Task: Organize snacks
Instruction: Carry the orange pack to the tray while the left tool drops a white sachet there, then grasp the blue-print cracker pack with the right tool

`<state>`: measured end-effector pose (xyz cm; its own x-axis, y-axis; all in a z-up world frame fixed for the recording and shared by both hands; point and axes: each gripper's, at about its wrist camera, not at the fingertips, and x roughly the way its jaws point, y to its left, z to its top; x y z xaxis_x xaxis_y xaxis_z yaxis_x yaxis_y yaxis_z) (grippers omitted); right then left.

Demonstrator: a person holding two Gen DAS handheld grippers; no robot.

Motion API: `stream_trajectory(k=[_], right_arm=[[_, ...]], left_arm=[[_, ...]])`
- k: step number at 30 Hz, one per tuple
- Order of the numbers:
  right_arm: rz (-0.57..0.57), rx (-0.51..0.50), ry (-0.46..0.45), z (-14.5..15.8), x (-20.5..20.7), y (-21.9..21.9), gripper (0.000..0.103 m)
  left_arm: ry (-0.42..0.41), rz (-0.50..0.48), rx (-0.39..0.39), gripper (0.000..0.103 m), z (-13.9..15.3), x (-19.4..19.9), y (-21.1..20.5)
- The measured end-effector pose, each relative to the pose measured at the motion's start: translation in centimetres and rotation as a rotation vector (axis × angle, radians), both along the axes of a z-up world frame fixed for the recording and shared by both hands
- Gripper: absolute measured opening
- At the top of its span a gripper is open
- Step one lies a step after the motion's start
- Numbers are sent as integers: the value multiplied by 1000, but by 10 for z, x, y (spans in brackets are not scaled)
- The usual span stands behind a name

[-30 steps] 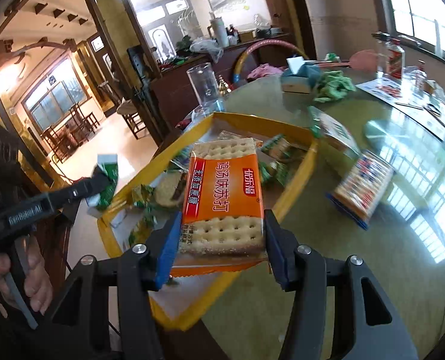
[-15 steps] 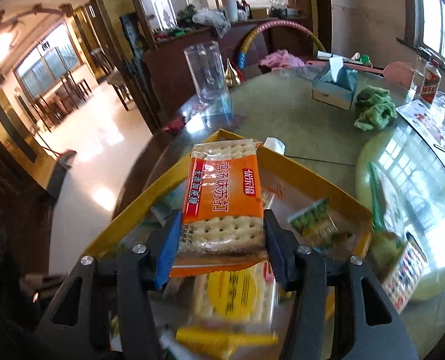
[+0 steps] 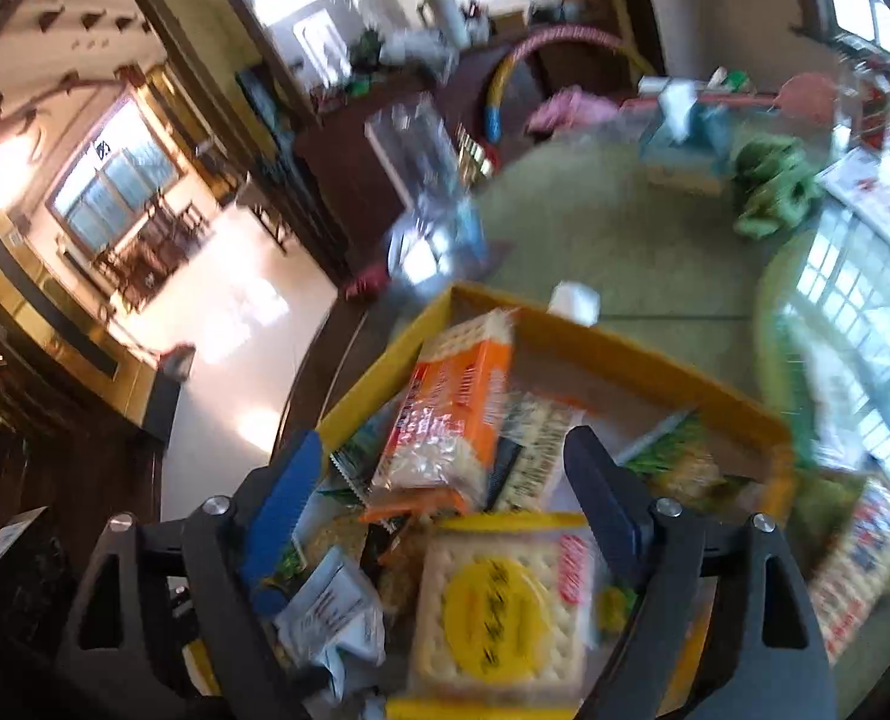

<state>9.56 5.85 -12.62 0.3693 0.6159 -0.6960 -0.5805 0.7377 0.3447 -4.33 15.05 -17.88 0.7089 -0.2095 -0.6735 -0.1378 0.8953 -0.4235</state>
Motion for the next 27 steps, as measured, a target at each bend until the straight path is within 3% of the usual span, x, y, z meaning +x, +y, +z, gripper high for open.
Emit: stream_trajectory(k=[4, 7, 13, 19, 27], right_arm=[[-76, 78, -43, 23, -24, -60, 83], [-171, 134, -34, 27, -37, -114, 86], [-402, 127, 88, -3, -21, -195, 89], [-492, 76, 243, -55, 7, -220, 89], [-507, 33, 290, -75, 35, -199, 88]], left_arm=[[-89, 3, 19, 69, 18, -21, -24], [-110, -40, 9, 72, 27, -22, -45], [-94, -108, 9, 73, 36, -17, -79], [-89, -117, 16, 74, 38, -20, -92], [-74, -94, 15, 74, 35, -21, -85]])
